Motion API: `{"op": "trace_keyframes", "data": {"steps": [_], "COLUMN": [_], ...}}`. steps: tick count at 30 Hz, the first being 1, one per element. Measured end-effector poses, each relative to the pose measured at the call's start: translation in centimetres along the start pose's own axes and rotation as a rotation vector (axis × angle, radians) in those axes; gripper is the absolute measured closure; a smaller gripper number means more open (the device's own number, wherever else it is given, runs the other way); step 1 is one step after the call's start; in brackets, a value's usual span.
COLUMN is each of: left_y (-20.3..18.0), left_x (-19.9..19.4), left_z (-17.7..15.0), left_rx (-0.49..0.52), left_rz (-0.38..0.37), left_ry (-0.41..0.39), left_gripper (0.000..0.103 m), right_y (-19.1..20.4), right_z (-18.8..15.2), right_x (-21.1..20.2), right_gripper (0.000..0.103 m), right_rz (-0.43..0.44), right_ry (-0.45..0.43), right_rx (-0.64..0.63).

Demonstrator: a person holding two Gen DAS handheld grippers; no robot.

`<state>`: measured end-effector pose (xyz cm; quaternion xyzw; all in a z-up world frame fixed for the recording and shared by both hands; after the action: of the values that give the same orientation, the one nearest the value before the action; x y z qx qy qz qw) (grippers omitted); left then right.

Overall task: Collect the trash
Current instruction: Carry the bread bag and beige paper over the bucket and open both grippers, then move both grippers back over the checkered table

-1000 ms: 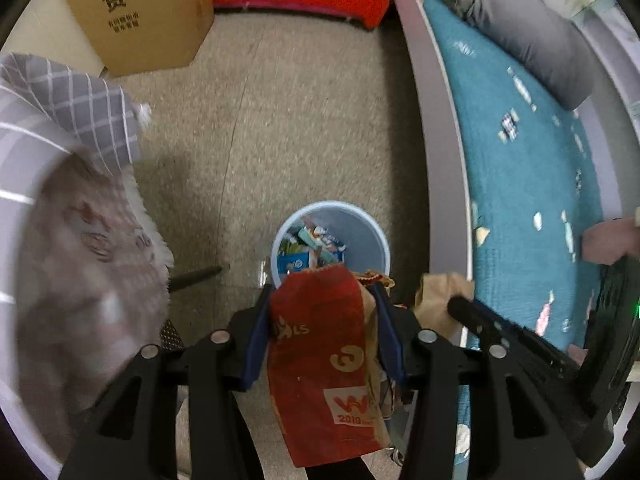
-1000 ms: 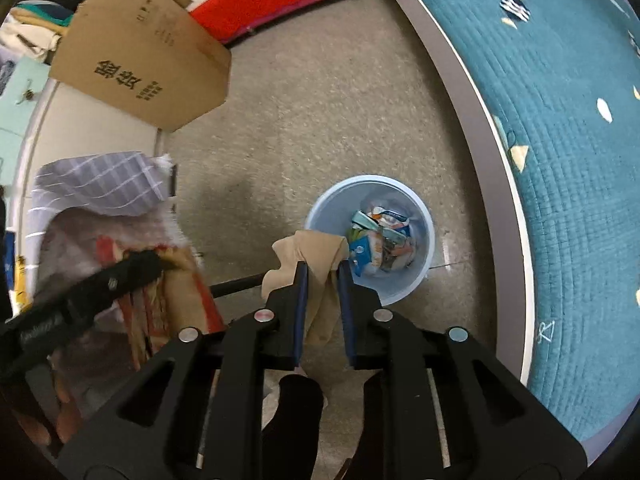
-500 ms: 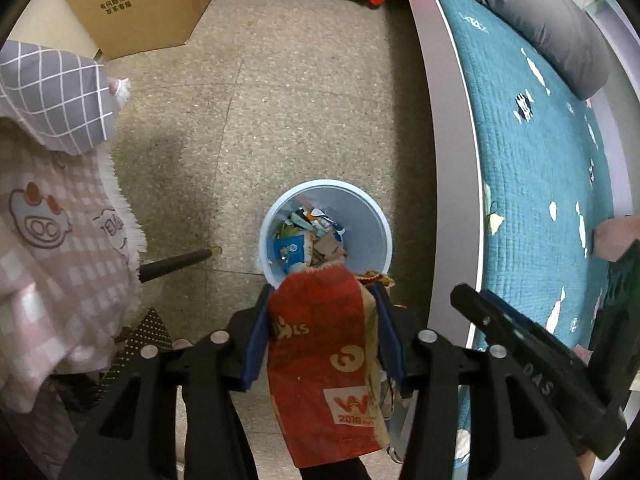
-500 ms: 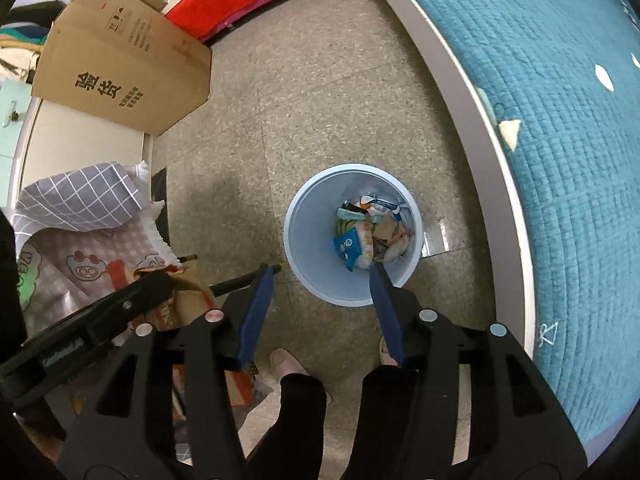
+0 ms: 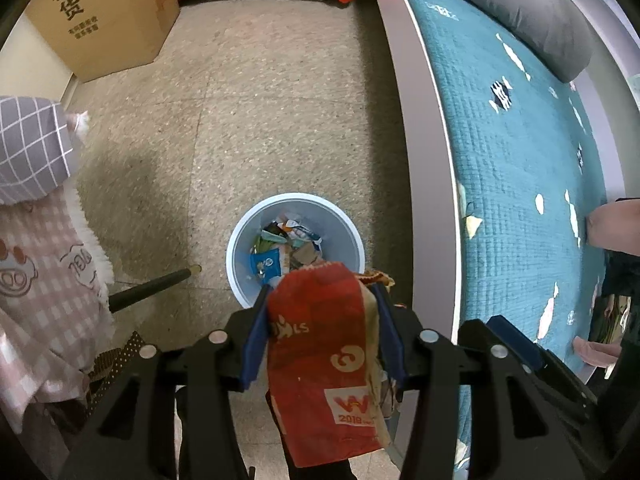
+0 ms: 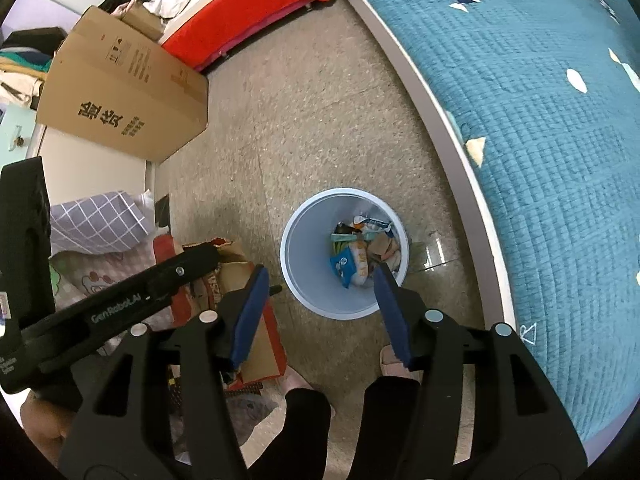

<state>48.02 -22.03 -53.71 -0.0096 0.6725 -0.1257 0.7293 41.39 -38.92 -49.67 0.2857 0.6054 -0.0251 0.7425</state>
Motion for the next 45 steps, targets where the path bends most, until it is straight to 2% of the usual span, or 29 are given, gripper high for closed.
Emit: {"op": "trace_keyframes", "data": {"steps": [5,6,8,11,16,24,30,35,38,41,45], "left_y": [-0.7,-0.8,-0.8,-0.6,-0.4,1.8,6.5,12.2,17.4,22.1,30.6], "left_x": [0.1,0.3,0.7,1.0,-0.1,-6.1,-14.1,-20.9,-25.2,-27.9,-31.1], "left_z": [0.6,0.6,0.5,0.0,-1.0,-1.9,-2.7,-4.2,-6.0,-8.0,-12.4], "left_rx": [0.009,0.008,0.007,-0.005,0.003,-0.009,-0.047,-0.091,-0.137,-0.179,-0.281], "left_rz": [-0.012,-0.017,-0.011,-0.012,-0.012,0.001,0.045,0.094,0.13,0.173,0.226], "left_ry": [0.013,0.031,0.061,0.103,0.105,0.041,-0.084,-0.192,-0.255,-0.282,-0.299], "left_gripper": [0.05,0.04,0.035,0.035,0.035,0.035,0.035,0.034,0.034,0.034,0.034], "right_y": [-0.3,-0.2,-0.1,0.0,0.7,4.9,12.2,21.5,26.8,32.3,39.2], "right_z": [0.1,0.1,-0.1,-0.2,-0.7,-1.7,-2.6,-5.0,-7.1,-10.1,-15.1], "right_x": [-0.5,-0.5,-0.6,-0.8,-1.3,-3.6,-6.5,-9.1,-9.6,-8.9,-7.3], "right_gripper": [0.049,0.049,0.048,0.048,0.048,0.048,0.048,0.047,0.045,0.045,0.043], "right_rz": [0.003,0.004,0.003,0.0,-0.003,0.03,0.085,0.152,0.194,0.235,0.271], "right_ry": [-0.004,-0.004,-0.001,0.005,0.013,0.019,0.021,-0.004,-0.016,0.002,0.041], "right_rx": [0.028,0.031,0.033,0.035,0.024,-0.033,-0.172,-0.329,-0.395,-0.445,-0.52]}}
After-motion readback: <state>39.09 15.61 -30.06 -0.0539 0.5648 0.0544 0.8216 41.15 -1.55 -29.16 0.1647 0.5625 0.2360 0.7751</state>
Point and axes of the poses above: each gripper's, at about its wrist camera, not at the fingertips, and x roughly the way its jaws point, y to its left, z to its top, the point moved 5 cm from there along x, roughly the way its jaws point, and after that the axes turned 7 degrees about x, right-handed, at the moved point
